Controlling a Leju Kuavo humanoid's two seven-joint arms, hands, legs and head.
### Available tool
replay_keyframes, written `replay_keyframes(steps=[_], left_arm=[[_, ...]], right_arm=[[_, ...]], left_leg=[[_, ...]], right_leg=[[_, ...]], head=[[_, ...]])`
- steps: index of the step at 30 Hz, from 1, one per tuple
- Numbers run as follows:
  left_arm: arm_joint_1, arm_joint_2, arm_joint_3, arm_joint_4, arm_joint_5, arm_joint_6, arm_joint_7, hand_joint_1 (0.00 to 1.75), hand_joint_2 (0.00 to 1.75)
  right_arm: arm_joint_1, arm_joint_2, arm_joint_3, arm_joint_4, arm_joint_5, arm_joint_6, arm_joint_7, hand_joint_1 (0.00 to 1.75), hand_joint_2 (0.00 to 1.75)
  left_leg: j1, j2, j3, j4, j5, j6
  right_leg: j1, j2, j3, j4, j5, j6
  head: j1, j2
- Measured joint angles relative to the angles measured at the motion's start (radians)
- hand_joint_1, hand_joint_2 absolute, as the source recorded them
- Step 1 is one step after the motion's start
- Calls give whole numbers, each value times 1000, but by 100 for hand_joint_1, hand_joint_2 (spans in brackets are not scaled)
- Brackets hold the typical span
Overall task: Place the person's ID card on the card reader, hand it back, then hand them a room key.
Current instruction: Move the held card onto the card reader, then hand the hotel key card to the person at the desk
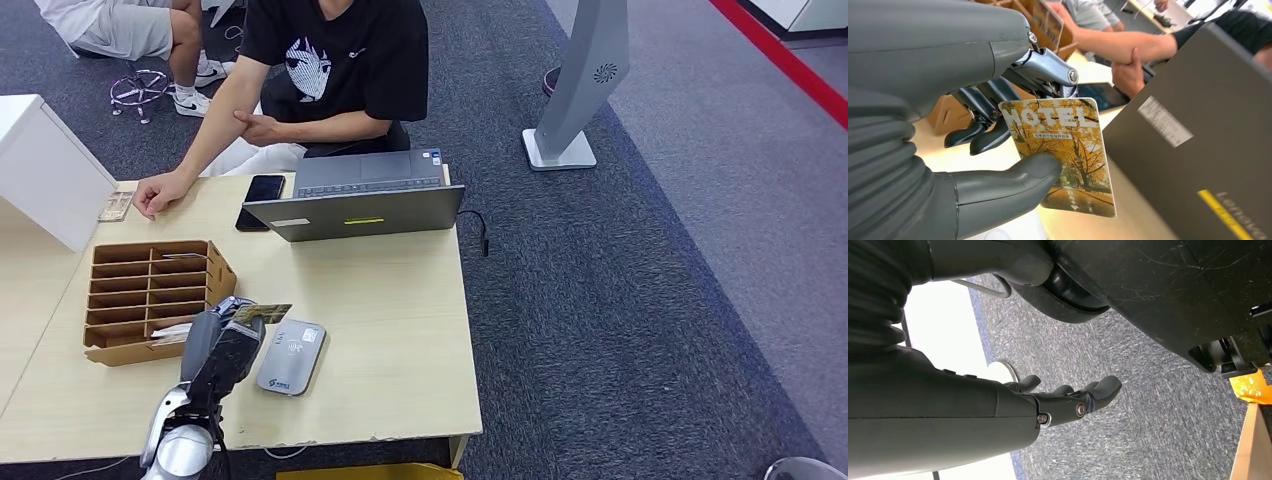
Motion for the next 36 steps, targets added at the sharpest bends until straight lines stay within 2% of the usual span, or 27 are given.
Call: replay_keyframes(steps=[16, 31, 36], left_arm=[[16, -21, -8, 108, -57, -63, 10, 175, 175], [17, -25, -26, 128, -98, -72, 27, 175, 175], [25, -24, -26, 110, -96, -41, 26, 175, 175]], right_arm=[[-3, 0, 2, 1, 4, 0, 0, 0, 175], [-3, 0, 2, 2, 18, 0, 0, 0, 175], [-1, 0, 2, 1, 18, 0, 0, 0, 175]], left_leg=[[0, 0, 0, 0, 0, 0], [0, 0, 0, 0, 0, 0], [0, 0, 0, 0, 0, 0]], right_leg=[[0, 0, 0, 0, 0, 0], [0, 0, 0, 0, 0, 0], [0, 0, 0, 0, 0, 0]], head=[[0, 0], [0, 0], [0, 0]])
